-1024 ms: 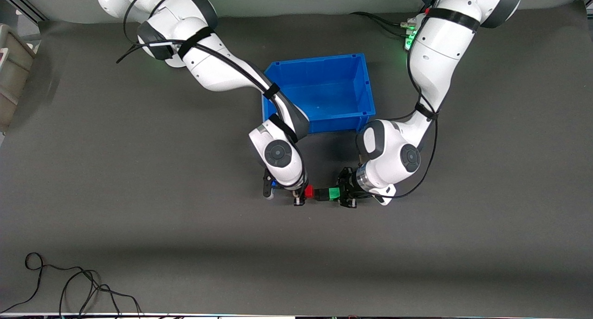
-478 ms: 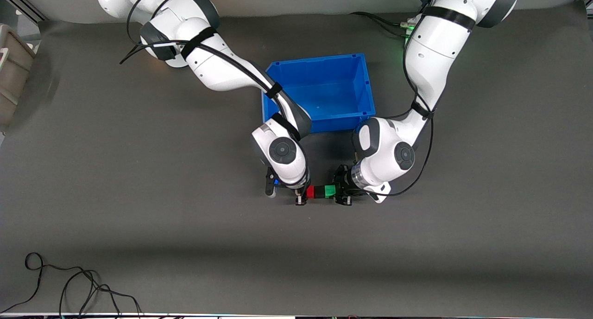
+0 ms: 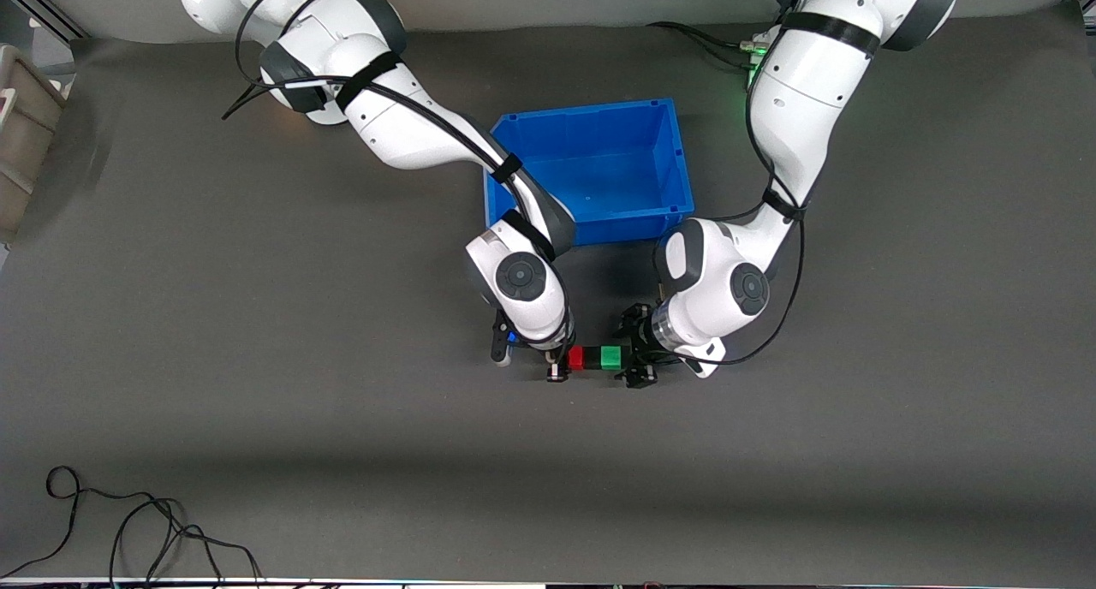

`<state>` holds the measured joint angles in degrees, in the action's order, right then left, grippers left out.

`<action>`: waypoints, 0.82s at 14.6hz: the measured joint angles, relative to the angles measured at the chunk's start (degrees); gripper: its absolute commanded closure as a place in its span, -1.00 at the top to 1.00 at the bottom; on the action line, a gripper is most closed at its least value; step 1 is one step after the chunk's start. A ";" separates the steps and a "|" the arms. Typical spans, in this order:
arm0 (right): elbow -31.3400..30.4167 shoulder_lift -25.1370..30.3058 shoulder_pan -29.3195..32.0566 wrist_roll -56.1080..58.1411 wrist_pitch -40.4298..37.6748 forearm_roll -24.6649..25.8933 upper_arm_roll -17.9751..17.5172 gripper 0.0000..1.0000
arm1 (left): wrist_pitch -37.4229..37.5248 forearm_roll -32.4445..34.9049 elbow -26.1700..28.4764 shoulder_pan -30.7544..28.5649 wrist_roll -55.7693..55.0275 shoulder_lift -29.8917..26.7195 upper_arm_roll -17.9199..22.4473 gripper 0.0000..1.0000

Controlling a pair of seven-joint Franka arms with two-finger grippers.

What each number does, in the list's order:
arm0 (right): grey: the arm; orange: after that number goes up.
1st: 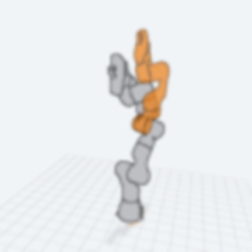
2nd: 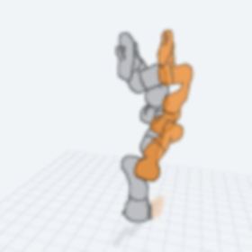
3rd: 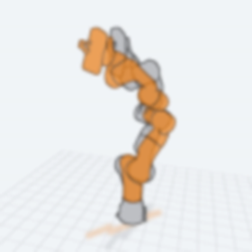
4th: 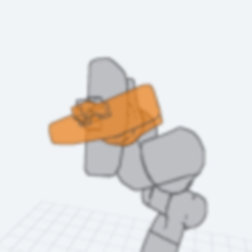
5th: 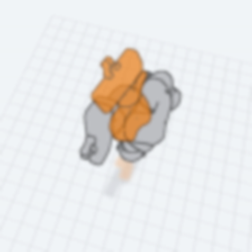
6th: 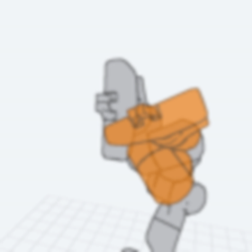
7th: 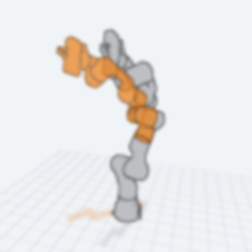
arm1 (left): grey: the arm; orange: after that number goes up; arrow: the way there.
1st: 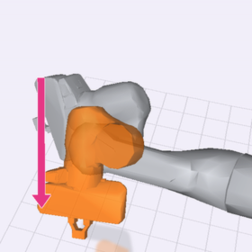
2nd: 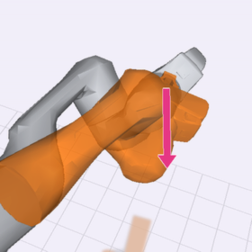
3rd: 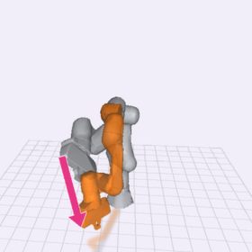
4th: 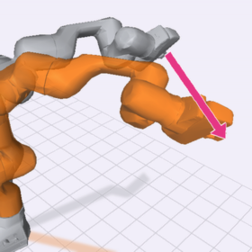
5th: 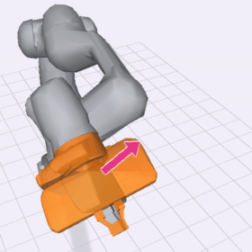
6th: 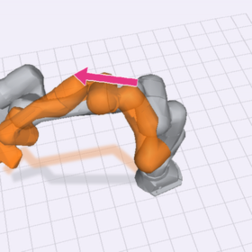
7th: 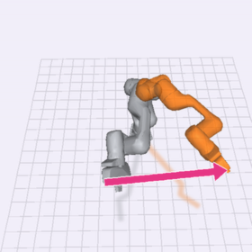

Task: Attach green and red cubes to black cube

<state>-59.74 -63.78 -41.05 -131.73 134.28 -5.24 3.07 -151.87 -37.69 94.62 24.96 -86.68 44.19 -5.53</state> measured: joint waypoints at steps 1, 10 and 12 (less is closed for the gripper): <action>0.02 -0.19 0.02 0.60 0.85 0.08 0.18 0.99 | 0.60 0.79 -0.32 -0.49 0.00 -0.22 0.39 1.00; 3.84 4.95 6.96 16.67 -4.72 0.30 0.96 0.99 | 25.67 10.35 -1.14 -16.15 15.91 -9.74 2.06 1.00; 4.32 9.98 10.26 25.47 -13.62 -0.08 0.91 0.99 | 32.55 15.81 -1.24 -20.36 21.66 -12.90 2.70 1.00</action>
<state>-55.42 -53.80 -30.79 -106.26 120.66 -5.32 3.98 -119.31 -21.88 93.37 4.60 -65.01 31.29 -2.83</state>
